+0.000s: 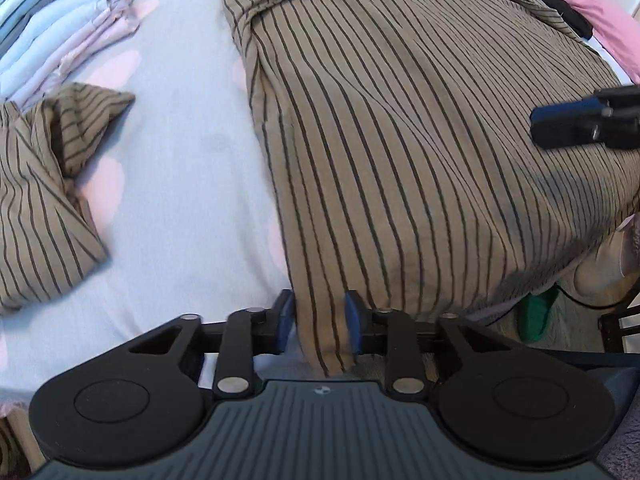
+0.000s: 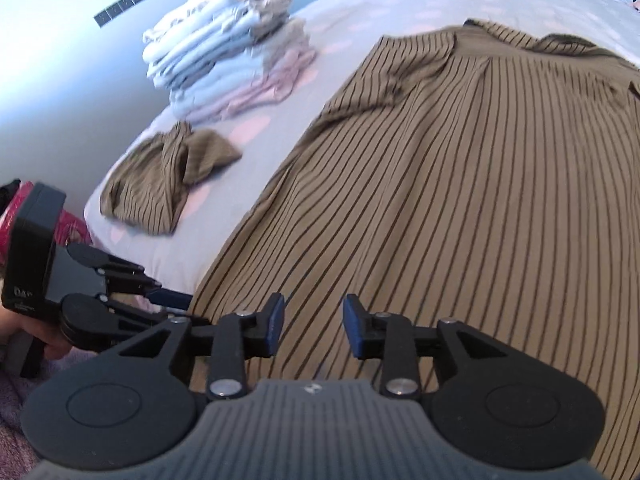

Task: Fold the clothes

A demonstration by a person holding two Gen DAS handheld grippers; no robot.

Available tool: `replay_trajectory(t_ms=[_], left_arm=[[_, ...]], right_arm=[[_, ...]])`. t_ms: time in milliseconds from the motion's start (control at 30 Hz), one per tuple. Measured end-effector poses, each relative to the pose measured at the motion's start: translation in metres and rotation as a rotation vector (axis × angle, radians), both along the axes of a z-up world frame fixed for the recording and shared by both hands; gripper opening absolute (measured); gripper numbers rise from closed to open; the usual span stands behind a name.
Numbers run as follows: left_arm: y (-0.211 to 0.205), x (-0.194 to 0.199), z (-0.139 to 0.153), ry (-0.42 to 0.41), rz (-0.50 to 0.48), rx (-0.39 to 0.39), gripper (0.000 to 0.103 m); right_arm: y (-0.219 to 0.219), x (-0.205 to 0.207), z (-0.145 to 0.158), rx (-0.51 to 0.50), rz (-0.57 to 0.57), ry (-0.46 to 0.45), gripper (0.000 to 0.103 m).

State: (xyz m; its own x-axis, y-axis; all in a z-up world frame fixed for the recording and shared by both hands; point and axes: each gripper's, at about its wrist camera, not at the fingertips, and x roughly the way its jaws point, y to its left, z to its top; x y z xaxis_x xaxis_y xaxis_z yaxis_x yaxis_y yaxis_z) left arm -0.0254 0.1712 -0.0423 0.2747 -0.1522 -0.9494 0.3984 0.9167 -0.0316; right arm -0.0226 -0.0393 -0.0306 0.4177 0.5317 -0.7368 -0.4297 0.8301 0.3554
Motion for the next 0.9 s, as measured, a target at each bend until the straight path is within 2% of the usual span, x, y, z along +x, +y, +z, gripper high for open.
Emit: replay_trajectory(t_ms=[33,133,433,567,767,833,867,900], left_arm=[[0.000,-0.002,-0.001,0.012,-0.002,0.000,0.007],[-0.001,-0.003,0.000,0.027,-0.013,-0.010,0.002],[-0.018,-0.006,0.036,-0.017,-0.083,-0.138,0.001],[-0.034,-0.014,0.046,-0.021,-0.131,-0.156,0.001],[-0.048,-0.016,0.042,-0.017,-0.176,-0.170,0.000],[-0.049,-0.014,0.042,-0.012,-0.183,-0.175,0.000],[-0.050,-0.014,0.041,-0.009,-0.186,-0.178,0.000],[-0.050,-0.013,0.041,-0.006,-0.189,-0.181,0.000]], right_arm=[[0.005,-0.004,-0.002,-0.016,0.010,0.006,0.036],[0.014,-0.011,-0.007,-0.035,0.026,0.025,0.036],[0.026,-0.007,-0.001,0.063,0.037,0.086,0.036],[0.033,0.001,0.000,0.100,0.023,0.122,0.036],[0.036,0.013,-0.013,0.127,-0.009,0.195,0.036],[0.036,0.016,-0.018,0.136,-0.014,0.217,0.034],[0.036,0.018,-0.020,0.143,-0.016,0.228,0.032],[0.035,0.019,-0.022,0.150,-0.018,0.239,0.024]])
